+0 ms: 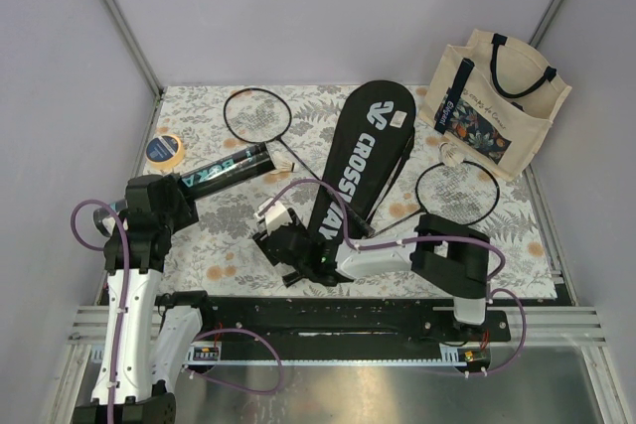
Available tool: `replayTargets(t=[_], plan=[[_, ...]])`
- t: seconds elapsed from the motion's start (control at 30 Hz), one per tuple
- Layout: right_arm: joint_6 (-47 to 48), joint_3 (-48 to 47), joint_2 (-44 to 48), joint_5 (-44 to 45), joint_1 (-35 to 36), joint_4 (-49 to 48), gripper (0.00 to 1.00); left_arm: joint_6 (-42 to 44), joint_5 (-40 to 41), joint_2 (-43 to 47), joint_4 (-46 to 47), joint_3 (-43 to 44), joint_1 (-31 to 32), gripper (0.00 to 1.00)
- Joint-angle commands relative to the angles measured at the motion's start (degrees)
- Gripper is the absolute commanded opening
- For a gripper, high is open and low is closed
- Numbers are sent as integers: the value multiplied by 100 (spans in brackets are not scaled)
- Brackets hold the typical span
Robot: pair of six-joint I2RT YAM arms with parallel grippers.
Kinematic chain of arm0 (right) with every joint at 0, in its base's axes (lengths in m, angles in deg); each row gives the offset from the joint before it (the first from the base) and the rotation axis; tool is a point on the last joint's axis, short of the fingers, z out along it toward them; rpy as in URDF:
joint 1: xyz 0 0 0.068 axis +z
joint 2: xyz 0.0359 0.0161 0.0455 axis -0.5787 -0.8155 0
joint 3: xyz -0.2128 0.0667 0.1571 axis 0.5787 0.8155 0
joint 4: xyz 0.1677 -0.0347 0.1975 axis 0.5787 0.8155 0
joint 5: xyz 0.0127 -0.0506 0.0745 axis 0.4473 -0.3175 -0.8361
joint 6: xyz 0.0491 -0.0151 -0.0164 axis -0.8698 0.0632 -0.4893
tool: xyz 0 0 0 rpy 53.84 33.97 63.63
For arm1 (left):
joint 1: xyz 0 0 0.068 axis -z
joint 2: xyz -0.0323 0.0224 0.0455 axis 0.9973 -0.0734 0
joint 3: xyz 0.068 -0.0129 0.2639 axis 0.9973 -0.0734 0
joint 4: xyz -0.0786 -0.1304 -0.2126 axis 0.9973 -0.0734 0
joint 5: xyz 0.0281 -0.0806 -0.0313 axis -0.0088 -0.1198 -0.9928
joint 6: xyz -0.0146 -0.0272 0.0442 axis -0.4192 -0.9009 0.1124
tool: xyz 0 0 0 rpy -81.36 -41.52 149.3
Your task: Pack up the badminton gear
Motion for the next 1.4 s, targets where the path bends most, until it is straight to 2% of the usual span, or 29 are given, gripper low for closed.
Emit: replayTargets(t=[0.0,0.07,0.17,0.3,0.43,0.57,0.7,0.8,0.97,1.17,1.37], plan=[[142,-293,-274,508,49,-26,68,42,39,42,369,14,-12,26],[115,-293,-354,525,41,-78,67,51,30,33,369,5,-12,26],[124,-293,-407,630,41,-131,59,51,22,42,378,-12,-12,26],[177,-197,-451,797,41,-420,45,51,-48,25,405,-91,-3,25],[308,23,-416,885,41,-869,28,121,-207,-28,448,-153,-12,25],[326,85,-398,912,41,-1036,17,130,-269,-2,448,-223,-12,25],[318,85,-433,851,41,-1037,14,147,-277,16,448,-276,-12,25],[326,164,-407,824,32,-1080,7,174,-269,25,457,-320,-12,25],[370,453,93,833,23,-1151,0,279,-356,-19,510,-425,-12,25],[379,1244,1322,639,-143,-1151,0,455,-953,-151,703,-540,-20,25],[186,2105,2974,306,-670,-713,0,595,-1341,-28,791,-566,-29,25]])
